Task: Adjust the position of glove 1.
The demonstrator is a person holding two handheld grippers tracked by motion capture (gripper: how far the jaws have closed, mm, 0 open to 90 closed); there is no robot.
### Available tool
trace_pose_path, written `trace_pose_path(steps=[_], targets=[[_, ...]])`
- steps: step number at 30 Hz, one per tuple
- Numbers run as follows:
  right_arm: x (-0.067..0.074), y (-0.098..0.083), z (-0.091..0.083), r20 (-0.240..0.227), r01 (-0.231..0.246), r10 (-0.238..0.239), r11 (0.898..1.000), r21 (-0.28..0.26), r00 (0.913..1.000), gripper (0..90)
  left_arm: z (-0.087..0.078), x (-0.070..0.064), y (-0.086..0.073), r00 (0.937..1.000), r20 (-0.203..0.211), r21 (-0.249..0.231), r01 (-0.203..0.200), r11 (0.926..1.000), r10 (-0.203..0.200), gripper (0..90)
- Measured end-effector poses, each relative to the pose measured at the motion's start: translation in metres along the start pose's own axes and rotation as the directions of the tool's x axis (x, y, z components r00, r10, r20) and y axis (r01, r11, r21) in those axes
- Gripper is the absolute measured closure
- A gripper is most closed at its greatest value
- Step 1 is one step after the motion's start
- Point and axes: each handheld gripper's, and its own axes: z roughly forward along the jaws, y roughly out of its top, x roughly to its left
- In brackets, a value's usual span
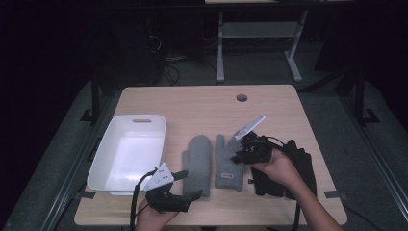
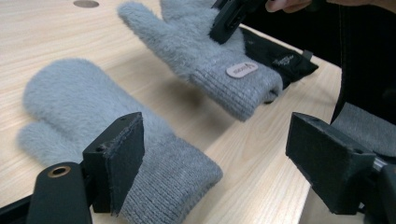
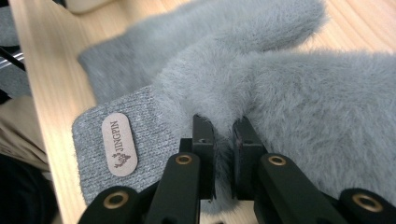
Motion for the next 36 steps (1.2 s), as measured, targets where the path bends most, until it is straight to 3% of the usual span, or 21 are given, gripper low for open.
trace_pose_path(steps=[6, 14, 18, 26, 33, 36], targets=[[0.008, 0.02, 0.007, -0.015, 0.039, -0.039, 0.999, -0.001, 0.9991, 82.4, -0.006, 0.003, 0.005, 0.9998, -0.008, -0.005, 0.02, 0.9998, -0.02, 18.9], [0.022, 0.055, 0.031, -0.08, 0.093, -0.092, 0.996, 0.012, 0.9926, 82.4, -0.013, 0.007, 0.013, 0.9987, -0.038, -0.014, 0.035, 0.9993, -0.035, 18.9], [0.028, 0.067, 0.041, -0.101, 0.107, -0.104, 0.994, 0.025, 0.9895, 82.4, -0.017, 0.012, 0.016, 0.9964, -0.049, -0.04, 0.067, 0.997, -0.069, 19.0], [0.03, 0.075, 0.057, -0.117, 0.106, -0.098, 0.992, 0.066, 0.9883, 82.5, -0.019, 0.016, 0.015, 0.9951, -0.055, -0.041, 0.08, 0.996, -0.082, 19.0], [0.028, 0.077, 0.071, -0.124, 0.099, -0.088, 0.991, 0.088, 0.9884, 82.1, -0.014, 0.016, 0.015, 0.9957, -0.041, -0.008, 0.083, 0.9966, -0.083, 19.5], [0.024, 0.075, 0.078, -0.135, 0.088, -0.077, 0.993, 0.082, 0.9879, 78.0, -0.009, 0.015, 0.013, 0.9956, -0.04, 0.011, 0.085, 0.9963, -0.084, 19.8]])
